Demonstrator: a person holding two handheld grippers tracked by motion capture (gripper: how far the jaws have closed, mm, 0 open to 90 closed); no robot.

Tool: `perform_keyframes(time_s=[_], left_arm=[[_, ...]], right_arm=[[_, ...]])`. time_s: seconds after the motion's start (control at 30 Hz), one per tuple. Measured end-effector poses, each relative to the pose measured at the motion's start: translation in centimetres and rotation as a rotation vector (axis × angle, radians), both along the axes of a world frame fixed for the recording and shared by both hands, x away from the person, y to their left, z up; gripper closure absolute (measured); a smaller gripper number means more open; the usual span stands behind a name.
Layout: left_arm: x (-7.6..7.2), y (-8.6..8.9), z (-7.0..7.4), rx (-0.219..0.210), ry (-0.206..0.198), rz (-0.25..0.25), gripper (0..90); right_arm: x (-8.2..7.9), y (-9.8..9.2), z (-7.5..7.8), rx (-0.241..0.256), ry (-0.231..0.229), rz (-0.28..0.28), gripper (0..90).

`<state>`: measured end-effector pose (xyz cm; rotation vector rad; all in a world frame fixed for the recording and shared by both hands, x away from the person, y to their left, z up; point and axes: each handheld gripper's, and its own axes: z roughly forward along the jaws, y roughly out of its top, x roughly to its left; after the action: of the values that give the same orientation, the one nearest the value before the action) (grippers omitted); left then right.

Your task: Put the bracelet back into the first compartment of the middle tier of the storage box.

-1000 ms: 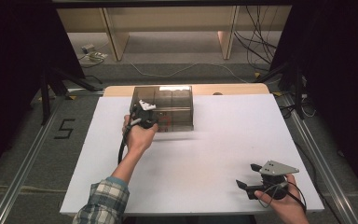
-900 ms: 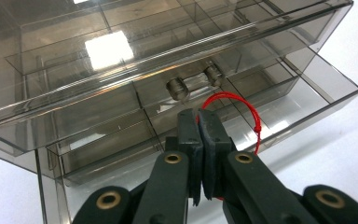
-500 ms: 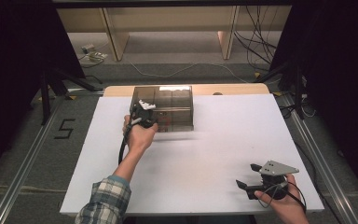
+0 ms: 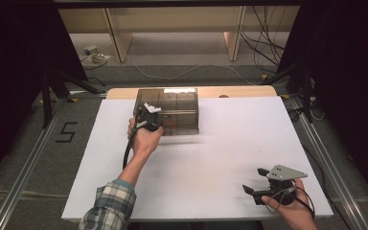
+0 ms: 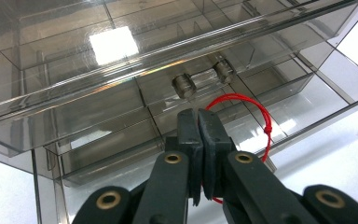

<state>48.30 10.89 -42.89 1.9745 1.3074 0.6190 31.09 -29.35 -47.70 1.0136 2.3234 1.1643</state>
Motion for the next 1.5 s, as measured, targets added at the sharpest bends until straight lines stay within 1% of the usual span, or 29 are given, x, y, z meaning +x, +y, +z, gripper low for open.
perform_keyframes(time_s=[0.2,0.6,0.7,0.93,1.0,1.1,1.27,1.5], left_arm=[[0.2,-0.1,-0.3,-0.001,0.003,0.011,88.4],[0.7,-0.3,-0.8,0.011,0.017,0.013,88.4],[0.8,-0.3,-0.8,0.005,0.014,0.022,88.4],[1.0,-0.2,-0.9,0.007,0.019,0.028,88.4],[1.0,-0.2,-0.9,0.010,0.021,0.026,88.4],[1.1,-0.3,-1.0,0.010,0.021,0.027,88.4],[1.2,-0.4,-1.1,0.017,0.019,0.023,88.3],[1.4,-0.5,-1.1,0.018,0.017,0.030,88.3]], right_arm=[[0.0,0.0,0.0,-0.001,0.000,0.000,17.0],[0.1,-0.1,0.0,0.001,-0.007,0.005,16.9],[0.1,0.0,0.0,0.001,-0.008,0.004,17.0],[0.0,0.0,0.0,-0.001,-0.002,0.002,16.9],[0.1,0.0,0.0,0.001,-0.008,0.005,16.9],[0.0,0.0,0.0,-0.003,0.001,0.001,16.9],[0.0,0.0,0.0,-0.003,0.001,0.001,17.0],[0.0,0.0,0.0,-0.004,0.002,0.002,16.9]])
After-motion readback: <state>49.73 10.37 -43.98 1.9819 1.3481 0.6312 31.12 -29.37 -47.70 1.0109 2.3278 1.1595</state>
